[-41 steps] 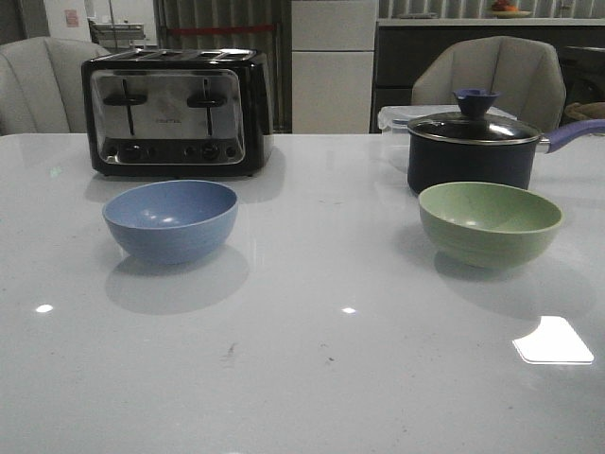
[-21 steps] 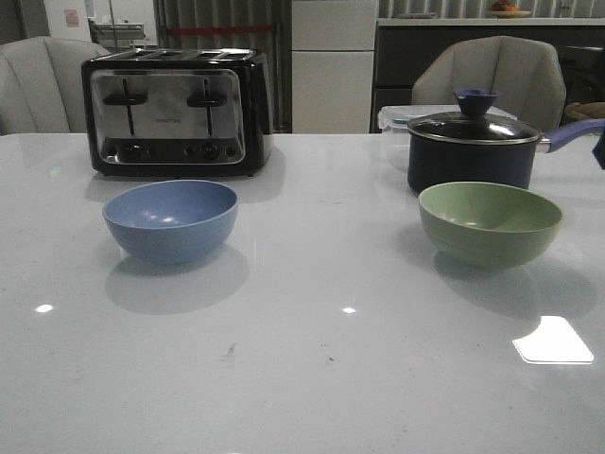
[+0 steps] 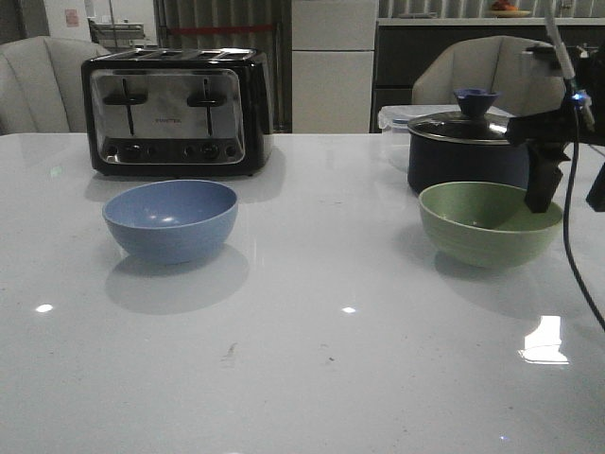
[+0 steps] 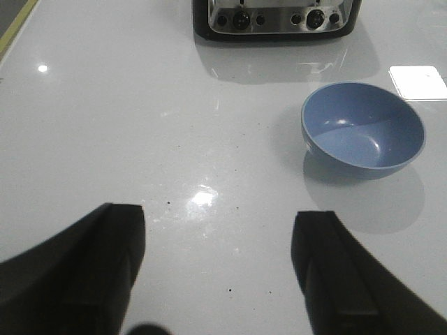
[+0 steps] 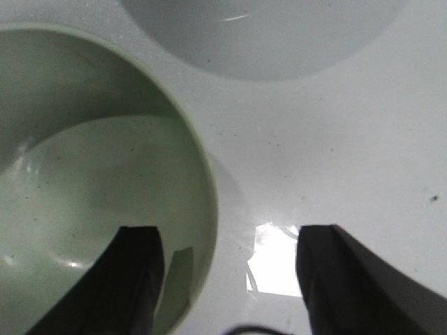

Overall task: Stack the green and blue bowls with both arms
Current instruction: 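Lower the right gripper onto the rim of the pale green bowl and grasp, then slide the green bowl with the right gripper toward the blue bowl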

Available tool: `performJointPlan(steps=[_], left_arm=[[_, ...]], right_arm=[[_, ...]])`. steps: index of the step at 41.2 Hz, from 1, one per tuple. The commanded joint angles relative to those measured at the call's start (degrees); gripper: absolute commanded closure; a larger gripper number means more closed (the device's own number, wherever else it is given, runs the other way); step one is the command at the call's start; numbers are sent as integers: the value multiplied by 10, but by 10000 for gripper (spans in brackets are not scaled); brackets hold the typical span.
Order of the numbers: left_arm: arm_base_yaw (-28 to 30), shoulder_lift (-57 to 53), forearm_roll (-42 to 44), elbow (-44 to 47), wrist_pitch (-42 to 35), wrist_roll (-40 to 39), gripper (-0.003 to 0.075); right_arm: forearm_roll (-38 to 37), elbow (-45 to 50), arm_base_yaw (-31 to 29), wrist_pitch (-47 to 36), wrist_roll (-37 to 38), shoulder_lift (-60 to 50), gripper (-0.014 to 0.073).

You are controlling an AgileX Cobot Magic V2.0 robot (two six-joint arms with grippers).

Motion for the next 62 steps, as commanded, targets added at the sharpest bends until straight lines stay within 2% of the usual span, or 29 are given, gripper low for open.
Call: performJointPlan(steps=[1, 13, 24, 33, 44, 54, 62], left_arm=[[1, 2, -2, -16, -39, 0, 211], [1, 2, -2, -16, -39, 0, 211], [1, 2, -2, -16, -39, 0, 211], [1, 2, -2, -16, -38, 0, 211], [1, 2, -2, -16, -38, 0, 211], [1, 2, -2, -16, -38, 0, 211], [1, 2, -2, -16, -38, 0, 211]], right_arm=[[10, -48, 0, 14, -14, 0, 151], [30, -85, 0, 37, -24, 26, 395], [37, -86, 2, 57, -34, 17, 523], [89, -86, 29, 62, -75, -35, 526], [96, -69, 138, 70, -94, -64, 526], [94, 0, 232, -7, -95, -63, 526], [95, 34, 257, -48, -95, -63, 525]])
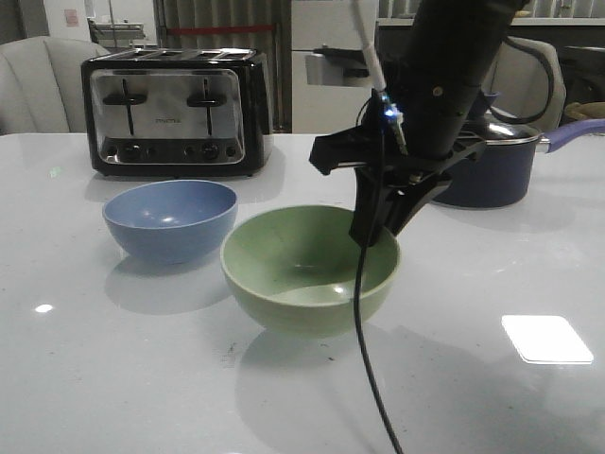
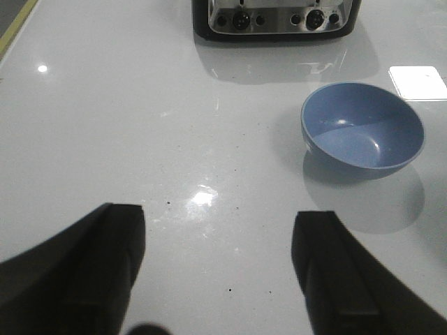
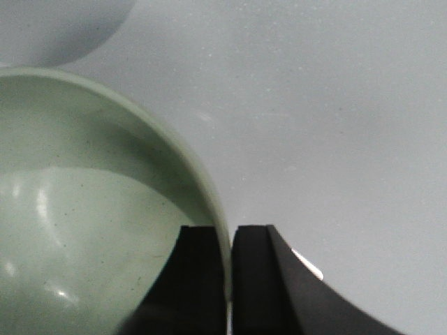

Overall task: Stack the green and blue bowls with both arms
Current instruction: 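Slide the green bowl with the right gripper toward the blue bowl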

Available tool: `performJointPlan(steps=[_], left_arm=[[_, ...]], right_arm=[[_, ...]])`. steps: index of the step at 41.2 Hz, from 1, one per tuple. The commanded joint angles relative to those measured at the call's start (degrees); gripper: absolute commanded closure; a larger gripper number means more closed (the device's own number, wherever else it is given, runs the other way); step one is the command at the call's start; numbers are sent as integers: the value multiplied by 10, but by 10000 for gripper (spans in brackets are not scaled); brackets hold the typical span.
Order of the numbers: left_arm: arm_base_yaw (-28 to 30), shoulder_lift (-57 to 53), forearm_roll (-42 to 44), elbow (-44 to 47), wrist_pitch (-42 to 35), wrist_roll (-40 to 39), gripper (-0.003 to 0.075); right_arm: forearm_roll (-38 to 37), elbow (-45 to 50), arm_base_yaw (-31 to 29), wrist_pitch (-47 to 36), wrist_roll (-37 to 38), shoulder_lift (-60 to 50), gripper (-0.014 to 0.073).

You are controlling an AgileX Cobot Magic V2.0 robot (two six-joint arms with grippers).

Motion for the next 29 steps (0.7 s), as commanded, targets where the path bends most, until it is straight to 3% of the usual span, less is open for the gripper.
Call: performJointPlan(steps=[1, 9, 21, 29], left_arm=[[1, 2, -2, -16, -38, 0, 211], [1, 2, -2, -16, -39, 0, 211], [1, 2, -2, -16, -39, 0, 211], [1, 2, -2, -16, -40, 0, 211]], right_arm=[[7, -5, 5, -33, -8, -32, 525], [8, -5, 6, -28, -8, -18, 470], [8, -14, 6, -30, -8, -14, 194], [8, -8, 6, -47, -12, -71, 188]])
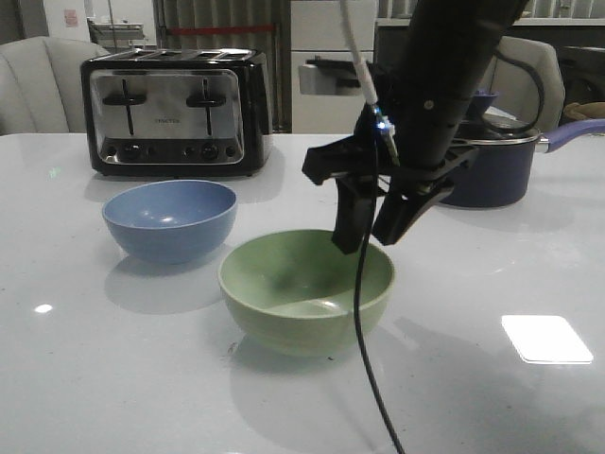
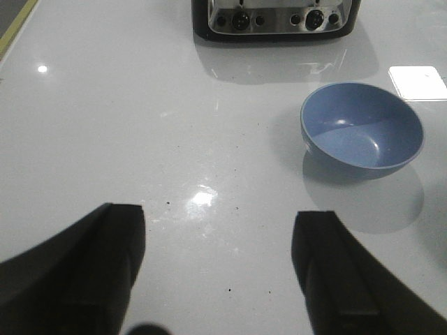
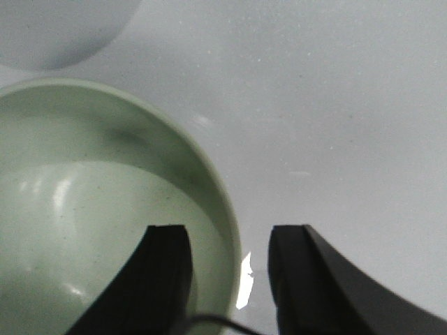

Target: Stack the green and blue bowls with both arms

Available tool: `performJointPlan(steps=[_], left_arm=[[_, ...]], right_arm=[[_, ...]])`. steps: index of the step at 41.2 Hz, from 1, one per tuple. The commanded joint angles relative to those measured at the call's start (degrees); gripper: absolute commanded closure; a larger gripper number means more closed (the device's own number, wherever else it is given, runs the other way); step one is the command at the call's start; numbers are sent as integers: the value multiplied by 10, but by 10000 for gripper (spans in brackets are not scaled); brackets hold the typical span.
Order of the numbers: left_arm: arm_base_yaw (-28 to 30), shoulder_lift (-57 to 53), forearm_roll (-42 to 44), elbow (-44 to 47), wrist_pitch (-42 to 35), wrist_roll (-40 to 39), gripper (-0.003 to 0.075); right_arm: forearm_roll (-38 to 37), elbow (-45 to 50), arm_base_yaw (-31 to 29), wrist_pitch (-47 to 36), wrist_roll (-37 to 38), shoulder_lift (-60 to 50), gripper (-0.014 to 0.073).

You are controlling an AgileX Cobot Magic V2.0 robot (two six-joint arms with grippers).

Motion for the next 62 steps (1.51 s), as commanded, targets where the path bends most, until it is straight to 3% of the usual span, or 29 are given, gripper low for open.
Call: performJointPlan(steps=[1, 16, 35, 46, 56, 62], left_arm=[[1, 2, -2, -16, -40, 0, 211], [1, 2, -2, -16, -40, 0, 211], [-14, 2, -13, -16, -39, 0, 211], [-84, 22, -13, -23, -33, 28, 211], [-107, 131, -13, -90, 3, 28, 205], [-107, 219, -14, -140, -2, 28, 119]], right_arm=[[7, -8, 1, -33, -15, -76, 188], [4, 151, 3, -91, -48, -316, 188], [4, 350, 3, -86, -48, -583, 188], [4, 377, 3, -78, -48, -630, 188], [4, 377, 3, -75, -48, -630, 188], [4, 377, 3, -75, -48, -630, 188]])
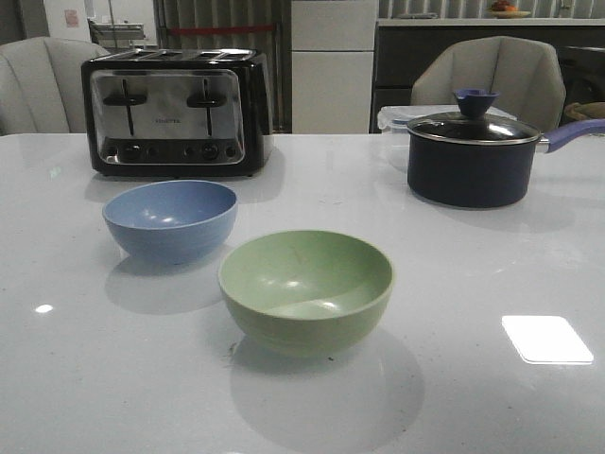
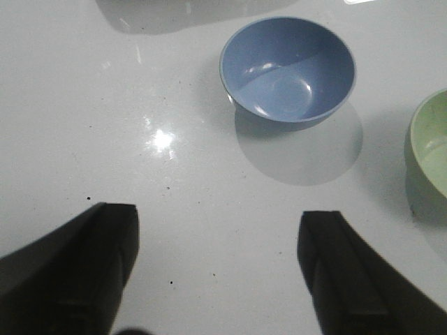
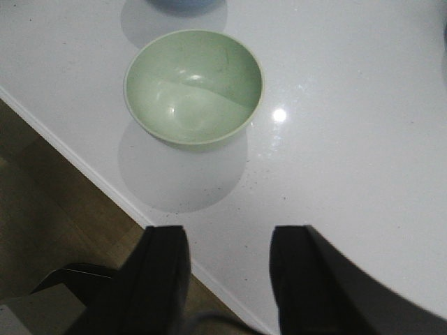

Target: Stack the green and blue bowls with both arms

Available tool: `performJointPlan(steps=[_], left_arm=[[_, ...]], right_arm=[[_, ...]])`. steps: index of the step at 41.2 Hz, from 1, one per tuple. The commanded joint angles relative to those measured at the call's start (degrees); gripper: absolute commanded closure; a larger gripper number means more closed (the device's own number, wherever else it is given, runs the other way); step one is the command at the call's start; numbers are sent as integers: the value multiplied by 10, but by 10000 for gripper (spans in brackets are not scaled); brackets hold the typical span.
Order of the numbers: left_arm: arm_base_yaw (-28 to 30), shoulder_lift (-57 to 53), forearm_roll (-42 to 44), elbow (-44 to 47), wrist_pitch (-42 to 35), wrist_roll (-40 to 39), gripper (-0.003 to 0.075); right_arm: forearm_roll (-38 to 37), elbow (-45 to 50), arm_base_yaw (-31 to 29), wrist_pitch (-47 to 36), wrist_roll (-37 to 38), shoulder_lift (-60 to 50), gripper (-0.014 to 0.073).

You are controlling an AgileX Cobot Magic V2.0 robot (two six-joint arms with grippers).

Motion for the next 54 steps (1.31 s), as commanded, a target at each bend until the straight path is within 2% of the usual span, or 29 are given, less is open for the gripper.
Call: performJointPlan(steps=[1, 4, 23, 37, 42, 49, 54], left_arm=[[-4, 51, -9, -51, -40, 0, 105], [-4, 97, -15, -79, -43, 0, 81], [-4, 390, -54, -273, -43, 0, 85], [-4, 522, -62, -362, -54, 0, 90], [-4, 541, -65, -368, -59, 0, 173], [-4, 552, -65, -368, -64, 0, 386], [-4, 552, -65, -369, -72, 0, 507]], right_arm=[[3, -16, -1, -31, -5, -4, 188], [3, -16, -1, -31, -5, -4, 188], [3, -16, -1, -31, -5, -4, 188], [3, -16, -1, -30, -5, -4, 188], [3, -16, -1, -30, -5, -4, 188], [3, -16, -1, -29, -5, -4, 188], [3, -16, -1, -29, -5, -4, 188]])
